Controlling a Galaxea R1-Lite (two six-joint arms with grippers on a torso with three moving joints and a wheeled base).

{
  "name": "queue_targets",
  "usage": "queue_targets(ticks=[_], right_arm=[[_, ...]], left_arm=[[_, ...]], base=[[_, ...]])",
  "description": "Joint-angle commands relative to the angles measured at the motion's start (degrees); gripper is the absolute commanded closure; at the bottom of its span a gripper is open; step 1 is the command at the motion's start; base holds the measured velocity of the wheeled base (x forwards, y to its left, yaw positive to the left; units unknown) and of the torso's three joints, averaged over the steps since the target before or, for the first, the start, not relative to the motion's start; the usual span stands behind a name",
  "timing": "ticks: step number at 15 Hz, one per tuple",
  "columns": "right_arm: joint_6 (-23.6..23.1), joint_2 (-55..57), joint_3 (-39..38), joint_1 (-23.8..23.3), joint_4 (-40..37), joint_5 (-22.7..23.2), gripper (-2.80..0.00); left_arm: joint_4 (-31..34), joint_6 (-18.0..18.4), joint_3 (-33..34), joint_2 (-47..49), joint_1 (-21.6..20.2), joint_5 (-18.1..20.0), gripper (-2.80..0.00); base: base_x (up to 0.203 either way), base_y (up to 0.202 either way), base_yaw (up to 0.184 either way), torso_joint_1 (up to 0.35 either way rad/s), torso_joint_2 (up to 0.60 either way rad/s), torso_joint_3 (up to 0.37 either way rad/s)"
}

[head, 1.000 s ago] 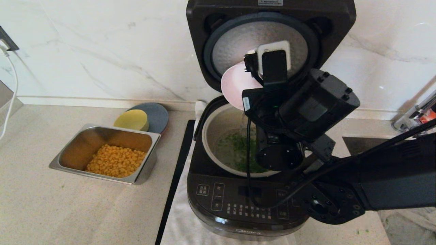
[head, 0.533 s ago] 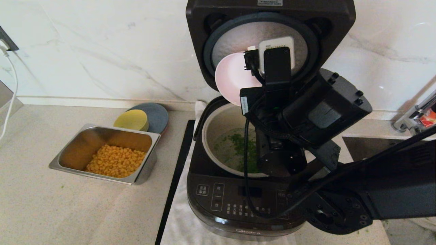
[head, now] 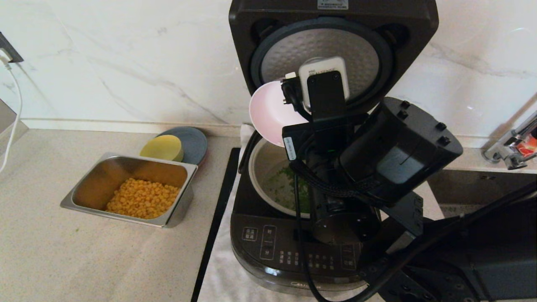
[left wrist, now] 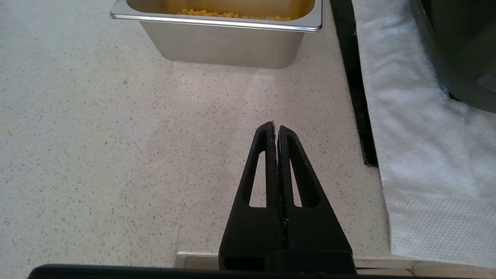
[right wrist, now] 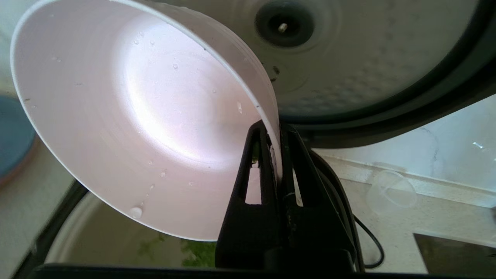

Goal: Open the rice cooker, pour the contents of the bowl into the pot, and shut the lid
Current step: Pour the water from the bowl into the rice cooker

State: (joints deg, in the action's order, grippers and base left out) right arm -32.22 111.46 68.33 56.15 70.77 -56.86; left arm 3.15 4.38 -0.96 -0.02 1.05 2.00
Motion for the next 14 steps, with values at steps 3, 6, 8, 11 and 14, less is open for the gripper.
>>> queue_targets(ticks=[3,6,8,11,14], right_arm=[[3.4,-4.7,-0.3,-0.3,-9.2,-0.3,0.00],[12.6,-10.0,1.3,-1.0,-28.9,0.1,0.00],[20.9,-13.9,3.3,-2.0,-46.3,2.0,0.00],[36.6,-21.9,7.2,-3.6,-77.2,9.3,0.00],[51.2,-29.1,12.1,-10.1,-101.0,22.4,0.00]], left_arm=[[0.0,0.0,0.0,-0.1,0.0,0.0,0.00],[0.0,0.0,0.0,-0.1,0.0,0.0,0.00],[0.0,0.0,0.0,-0.1,0.0,0.0,0.00],[0.0,0.0,0.0,-0.1,0.0,0.0,0.00],[0.0,0.0,0.0,-0.1,0.0,0.0,0.00]], base=[[0.000,0.000,0.000,0.000,0.00,0.000],[0.000,0.000,0.000,0.000,0.00,0.000],[0.000,0.000,0.000,0.000,0.00,0.000],[0.000,0.000,0.000,0.000,0.00,0.000],[0.000,0.000,0.000,0.000,0.00,0.000]])
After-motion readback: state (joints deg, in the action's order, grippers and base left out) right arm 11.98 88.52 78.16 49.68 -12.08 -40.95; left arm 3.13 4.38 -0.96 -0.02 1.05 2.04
